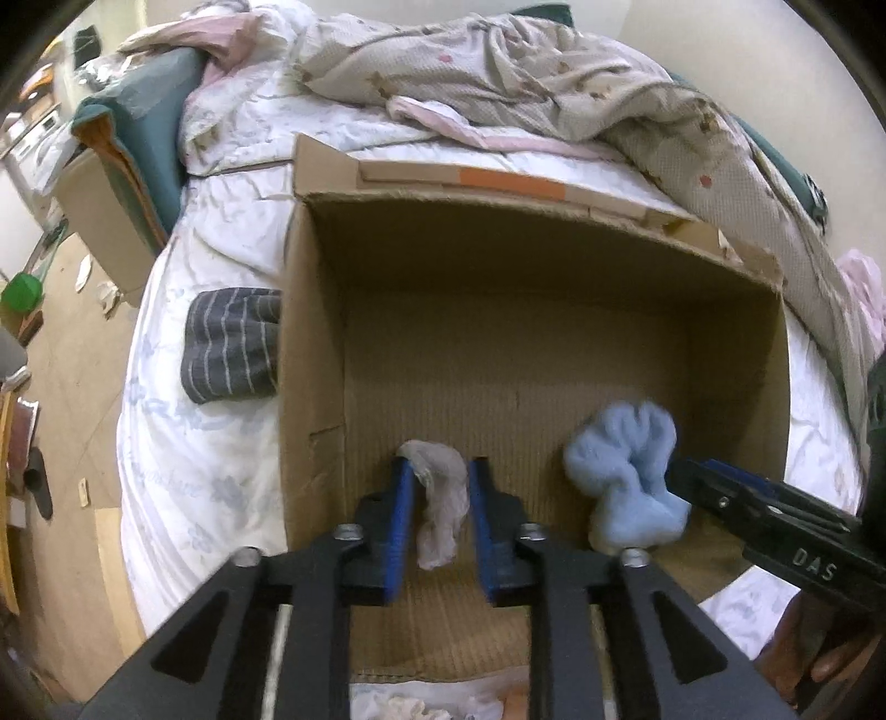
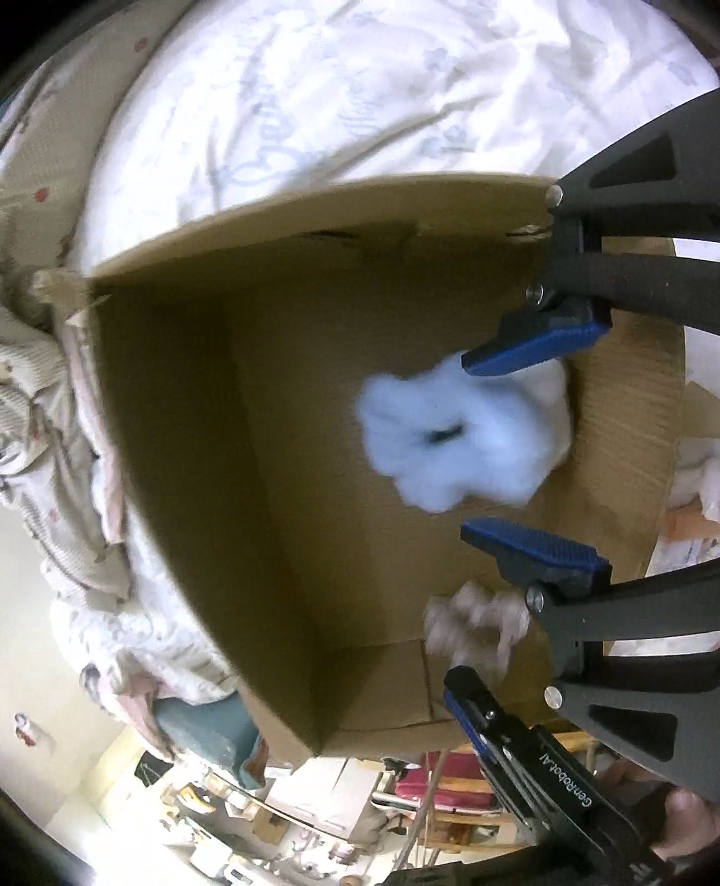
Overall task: Organize soft objects
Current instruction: 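Open both tools to drop the scrunchies into the box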
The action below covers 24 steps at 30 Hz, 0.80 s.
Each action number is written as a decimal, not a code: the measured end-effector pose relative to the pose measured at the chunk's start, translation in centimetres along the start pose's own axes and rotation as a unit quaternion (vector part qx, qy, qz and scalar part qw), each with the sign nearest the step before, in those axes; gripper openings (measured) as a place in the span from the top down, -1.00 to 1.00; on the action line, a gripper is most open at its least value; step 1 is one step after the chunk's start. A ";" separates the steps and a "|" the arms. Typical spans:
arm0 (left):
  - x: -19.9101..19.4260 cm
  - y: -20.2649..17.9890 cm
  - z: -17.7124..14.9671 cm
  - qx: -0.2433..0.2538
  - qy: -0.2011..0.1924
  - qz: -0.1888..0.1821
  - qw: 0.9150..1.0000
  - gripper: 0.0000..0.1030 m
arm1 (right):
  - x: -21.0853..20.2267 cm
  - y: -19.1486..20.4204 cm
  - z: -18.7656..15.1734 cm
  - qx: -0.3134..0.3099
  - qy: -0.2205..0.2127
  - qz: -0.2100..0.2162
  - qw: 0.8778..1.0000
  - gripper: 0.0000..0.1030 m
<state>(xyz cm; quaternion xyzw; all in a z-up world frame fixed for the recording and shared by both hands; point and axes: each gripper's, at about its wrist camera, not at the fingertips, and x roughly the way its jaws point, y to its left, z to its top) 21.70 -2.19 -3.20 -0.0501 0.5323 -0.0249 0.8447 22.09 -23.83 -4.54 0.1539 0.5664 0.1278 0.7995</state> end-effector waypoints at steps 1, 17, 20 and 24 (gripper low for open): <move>-0.2 0.0 0.1 -0.002 -0.004 -0.004 1.000 0.24 | -0.4 0.0 0.2 0.000 -0.008 0.002 1.000 -0.23; -2.5 0.4 -0.1 -0.009 -0.033 0.000 0.999 -0.42 | -2.1 0.4 0.5 0.001 -0.041 0.003 0.999 -0.62; -3.7 0.0 -0.4 -0.002 -0.046 0.000 0.999 -0.68 | -2.6 0.3 -0.1 0.004 -0.043 0.001 0.999 -0.62; -5.1 -0.2 -0.7 0.003 -0.059 0.001 0.998 -0.72 | -3.4 0.3 -0.8 0.006 -0.047 -0.001 0.999 -0.62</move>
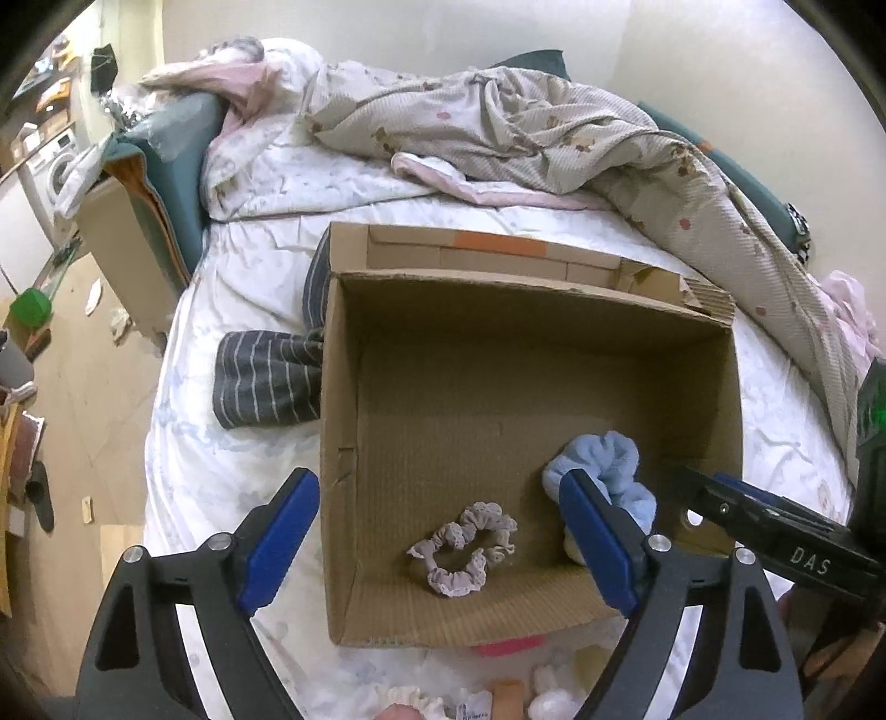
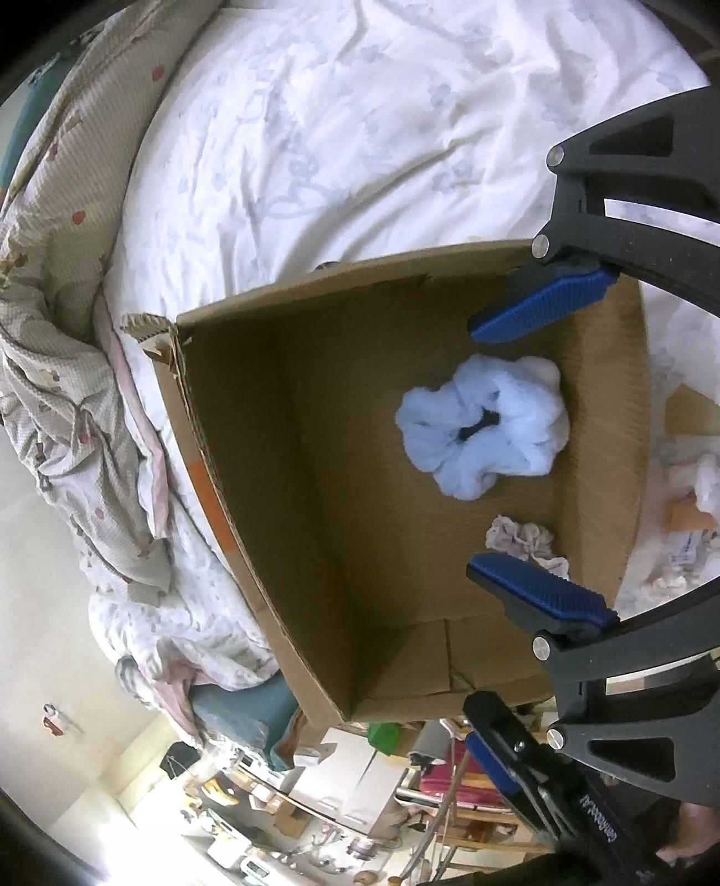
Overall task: Organize soft objects
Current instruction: 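Open both tools to drop the scrunchies into the box, then withdraw both tools from the box toward the remaining items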
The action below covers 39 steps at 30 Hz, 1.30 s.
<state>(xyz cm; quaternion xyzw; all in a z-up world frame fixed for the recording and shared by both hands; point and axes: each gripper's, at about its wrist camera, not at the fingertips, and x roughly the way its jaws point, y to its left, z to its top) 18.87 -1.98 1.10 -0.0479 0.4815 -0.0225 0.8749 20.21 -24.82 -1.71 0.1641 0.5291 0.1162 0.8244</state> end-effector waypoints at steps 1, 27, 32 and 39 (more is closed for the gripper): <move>-0.3 0.0 -0.1 0.000 -0.001 0.001 1.000 -0.78 | -0.2 0.0 -0.2 -0.001 -0.001 0.000 1.000 -0.62; -6.6 4.2 -7.6 -0.018 0.012 0.044 0.999 -0.97 | -4.6 -0.7 -7.0 0.001 0.014 -0.009 1.000 -0.62; -6.4 4.6 -9.5 -0.023 0.032 0.044 0.998 -0.97 | -4.8 -0.8 -8.9 0.007 0.024 -0.007 1.000 -0.62; -4.4 5.3 -11.2 -0.048 0.079 0.037 0.995 -0.97 | -3.7 -1.0 -10.8 0.001 0.052 -0.030 0.998 -0.62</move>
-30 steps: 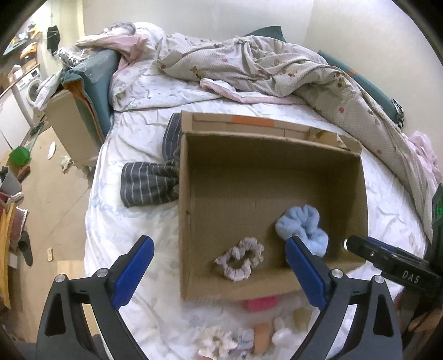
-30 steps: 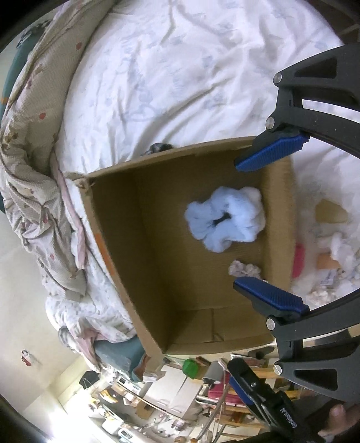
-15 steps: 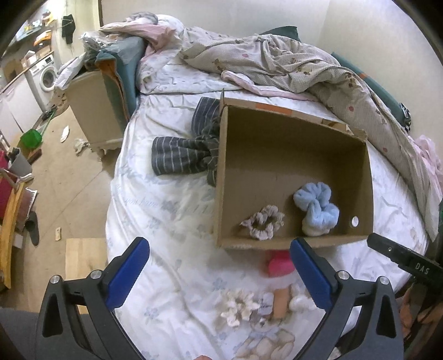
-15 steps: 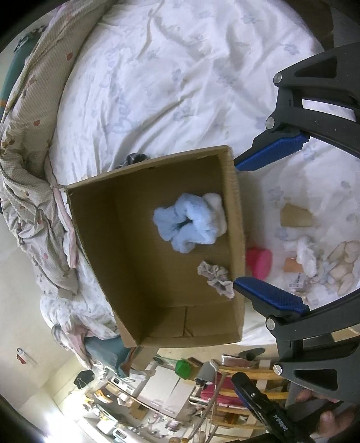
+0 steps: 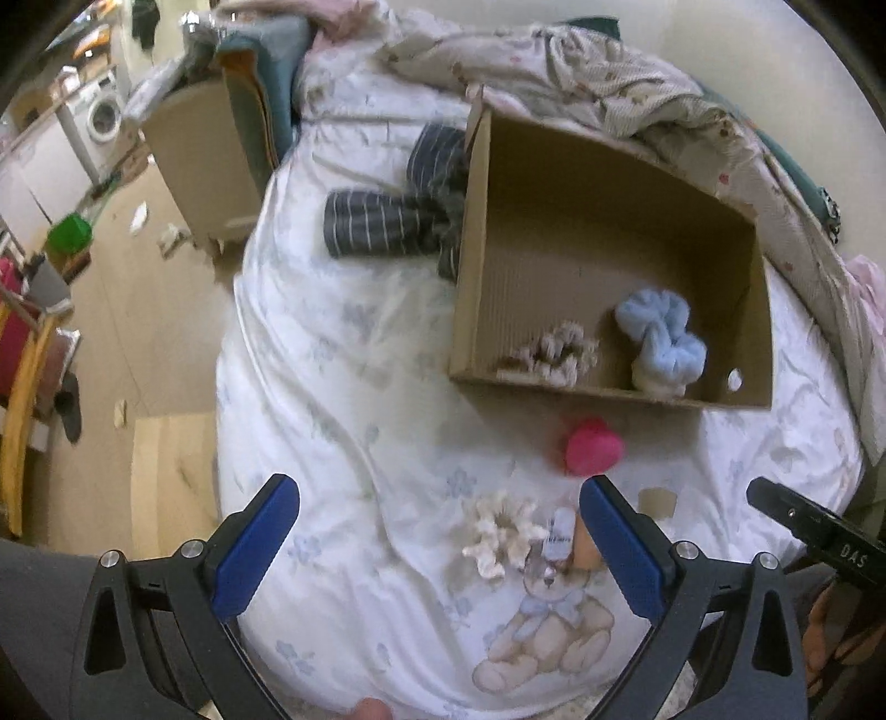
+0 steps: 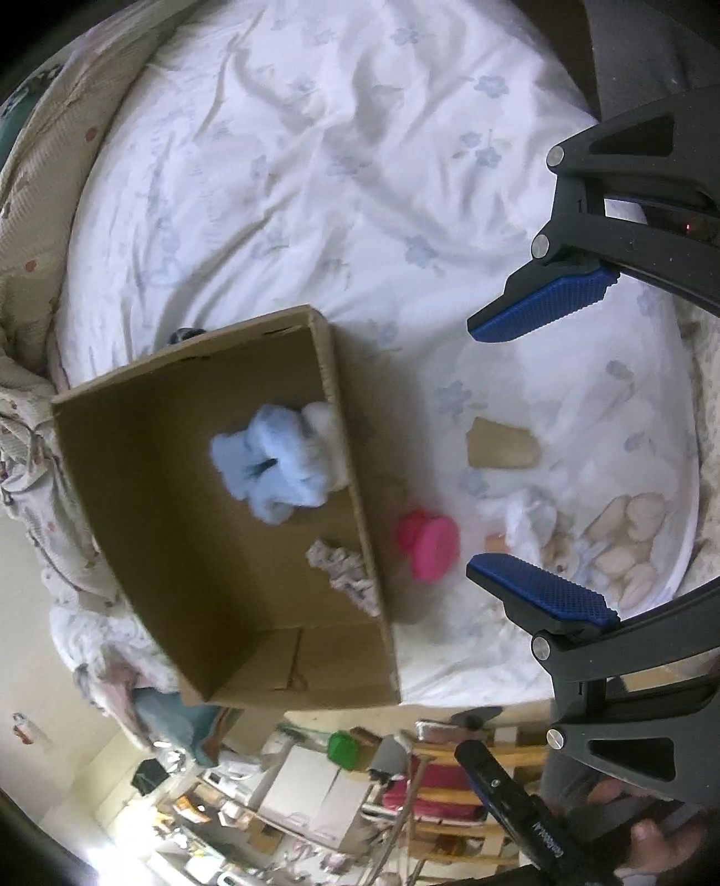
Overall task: Organize soft objects
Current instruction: 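Withdraw both tools from the box toward the remaining items, then grasp the white lace scrunchie with the left tool while the right tool grasps the white sock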
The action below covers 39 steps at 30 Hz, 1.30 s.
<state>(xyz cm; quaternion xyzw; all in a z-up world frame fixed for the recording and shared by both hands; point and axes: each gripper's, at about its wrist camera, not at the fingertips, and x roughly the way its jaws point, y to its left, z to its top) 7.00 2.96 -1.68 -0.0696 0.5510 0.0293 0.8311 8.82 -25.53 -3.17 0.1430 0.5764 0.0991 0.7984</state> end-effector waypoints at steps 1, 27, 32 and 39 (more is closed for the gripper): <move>0.5 0.1 -0.1 -0.002 0.010 0.002 1.000 -0.97 | 0.2 0.0 0.0 -0.002 0.003 -0.003 1.000 -0.62; 11.1 -2.0 -2.3 -0.032 0.200 -0.059 0.978 0.68 | 2.0 -0.6 0.4 0.010 0.029 0.001 1.000 -0.62; 8.6 -0.5 -2.0 -0.035 0.168 -0.047 0.984 0.72 | 2.0 -0.7 0.4 0.011 0.032 0.002 0.999 -0.62; 4.4 1.3 -1.2 -0.049 0.109 -0.064 0.991 0.73 | 2.8 0.2 0.0 -0.005 0.057 0.025 0.998 -0.62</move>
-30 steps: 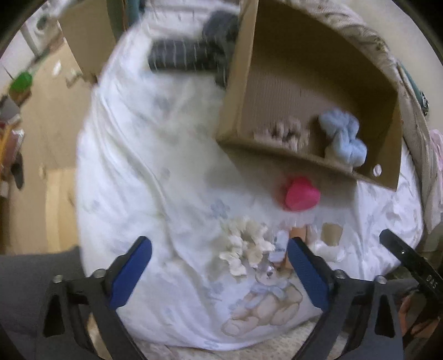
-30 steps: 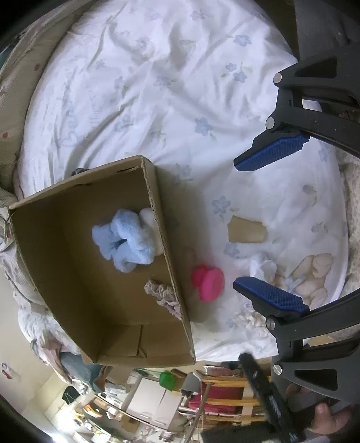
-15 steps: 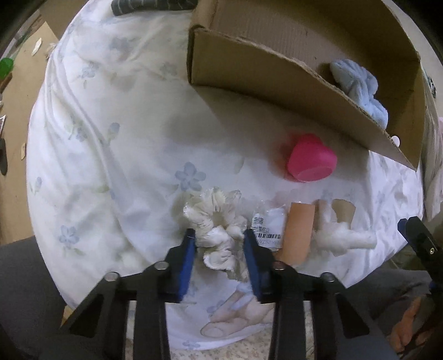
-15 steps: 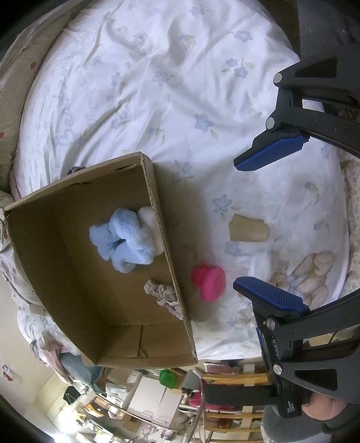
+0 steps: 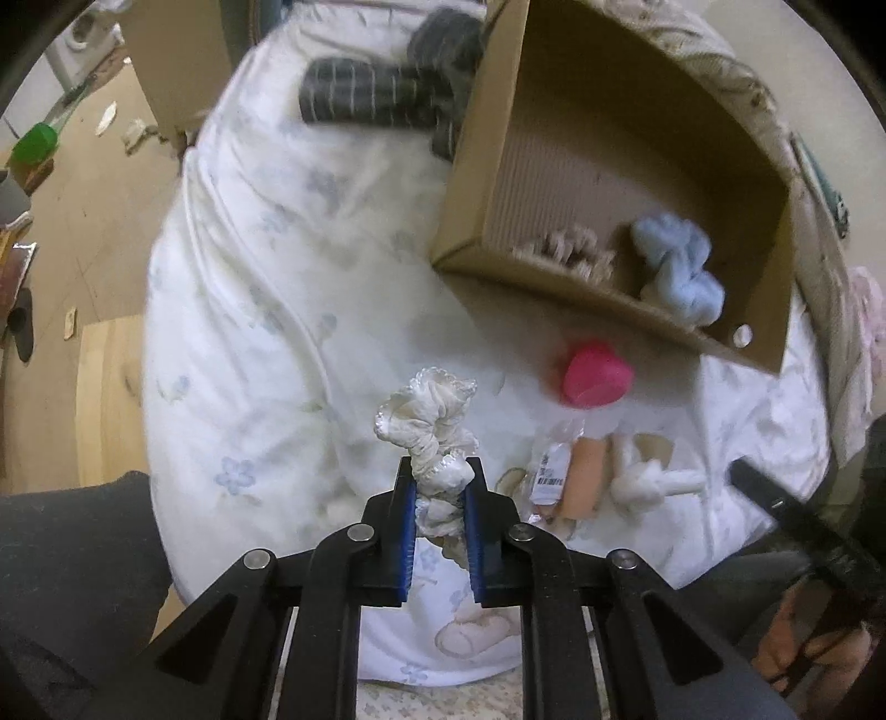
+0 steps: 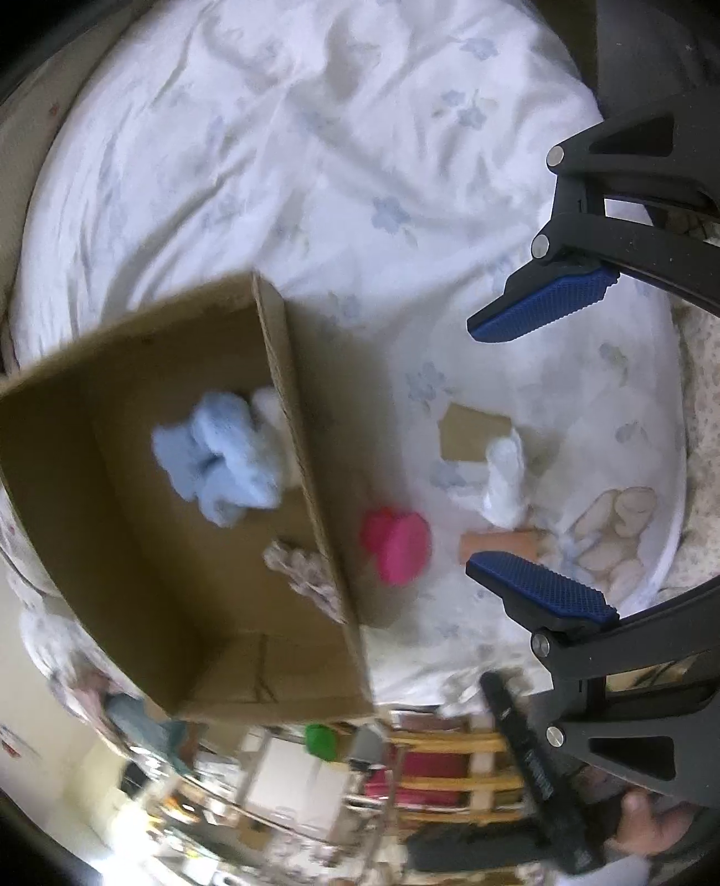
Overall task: Organize soft objects
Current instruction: 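Grasp the white lace scrunchie with the left tool while the right tool grasps the white sock, then carry the white scrunchie and white sock over the box with both tools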
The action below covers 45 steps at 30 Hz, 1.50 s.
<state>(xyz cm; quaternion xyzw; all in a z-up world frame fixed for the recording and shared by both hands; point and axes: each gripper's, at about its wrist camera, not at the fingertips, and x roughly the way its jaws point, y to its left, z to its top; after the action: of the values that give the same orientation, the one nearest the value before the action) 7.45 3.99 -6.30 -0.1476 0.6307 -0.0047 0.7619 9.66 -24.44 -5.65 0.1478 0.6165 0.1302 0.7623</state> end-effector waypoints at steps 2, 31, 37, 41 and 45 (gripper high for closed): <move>-0.5 0.2 0.0 0.000 -0.007 -0.004 1.000 0.74 | 0.8 1.1 -0.3 -0.024 0.016 -0.001 1.000 -0.62; -1.5 -0.1 -0.6 0.014 -0.032 0.015 0.999 0.75 | 1.5 5.9 -1.5 -0.141 0.005 0.013 0.990 0.70; -2.1 -0.2 -0.4 0.018 -0.051 0.030 0.998 0.75 | 0.0 6.0 -0.9 -0.136 -0.020 0.035 0.990 0.70; -3.0 -0.3 -0.4 0.023 -0.065 0.044 0.997 0.75 | -1.8 5.8 -0.6 -0.132 -0.038 0.048 0.989 0.70; -3.7 -0.6 -0.3 0.023 -0.073 0.046 0.996 0.75 | -3.4 5.9 -0.5 -0.130 -0.052 0.056 0.988 0.70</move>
<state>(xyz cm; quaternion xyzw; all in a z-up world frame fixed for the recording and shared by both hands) 6.54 4.06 -2.68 -0.1005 0.5791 0.0262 0.8086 8.42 -20.27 -0.40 0.0882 0.5442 0.2444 0.7977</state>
